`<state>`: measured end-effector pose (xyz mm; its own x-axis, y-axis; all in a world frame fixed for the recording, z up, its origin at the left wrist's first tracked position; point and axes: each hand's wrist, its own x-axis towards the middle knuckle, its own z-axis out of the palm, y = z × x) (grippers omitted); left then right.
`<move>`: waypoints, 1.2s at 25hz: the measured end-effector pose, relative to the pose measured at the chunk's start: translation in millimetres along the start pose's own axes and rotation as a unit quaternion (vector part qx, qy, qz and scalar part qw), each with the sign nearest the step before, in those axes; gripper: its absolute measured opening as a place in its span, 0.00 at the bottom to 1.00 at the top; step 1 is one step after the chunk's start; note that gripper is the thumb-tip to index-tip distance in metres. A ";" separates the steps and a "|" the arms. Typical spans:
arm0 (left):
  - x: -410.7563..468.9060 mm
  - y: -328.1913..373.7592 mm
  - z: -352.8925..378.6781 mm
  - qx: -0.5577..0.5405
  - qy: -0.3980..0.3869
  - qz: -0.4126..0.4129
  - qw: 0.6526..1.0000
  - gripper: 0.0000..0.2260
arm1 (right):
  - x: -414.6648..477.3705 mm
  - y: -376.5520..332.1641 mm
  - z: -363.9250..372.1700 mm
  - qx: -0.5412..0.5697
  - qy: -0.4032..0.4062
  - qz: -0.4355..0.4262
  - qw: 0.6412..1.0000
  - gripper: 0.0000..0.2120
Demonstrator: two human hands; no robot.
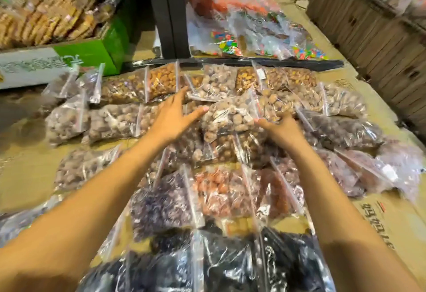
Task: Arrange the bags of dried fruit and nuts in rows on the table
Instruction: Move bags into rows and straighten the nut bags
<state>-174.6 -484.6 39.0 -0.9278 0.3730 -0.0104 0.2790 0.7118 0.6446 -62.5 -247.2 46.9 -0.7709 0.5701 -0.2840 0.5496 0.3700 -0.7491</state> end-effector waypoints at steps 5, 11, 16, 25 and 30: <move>88.1 15.1 26.8 -0.043 -0.013 -0.130 0.991 0.42 | 47.1 -7.6 24.3 0.086 -0.115 0.036 0.989 0.50; 128.4 -0.2 53.5 -0.194 -0.057 -0.264 0.943 0.49 | 53.3 8.7 42.5 0.129 -0.111 0.044 0.984 0.47; 123.2 1.0 47.7 -0.216 -0.098 -0.245 0.940 0.49 | 49.9 1.2 44.8 0.153 -0.105 0.077 0.980 0.50; 55.2 -39.6 -30.9 -0.420 -0.041 -0.248 0.872 0.14 | -32.7 -36.2 50.8 0.279 0.012 -0.007 0.960 0.26; -47.5 -98.3 -105.0 -0.442 0.101 -0.182 0.872 0.14 | -96.2 -31.0 43.7 0.445 0.077 0.064 0.890 0.13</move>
<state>-184.0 -634.7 56.4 -0.9645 0.0417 -0.2609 -0.2615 -0.0096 0.9652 -19.5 -345.6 71.3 -0.6295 0.6845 -0.3677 0.1043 -0.3946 -0.9129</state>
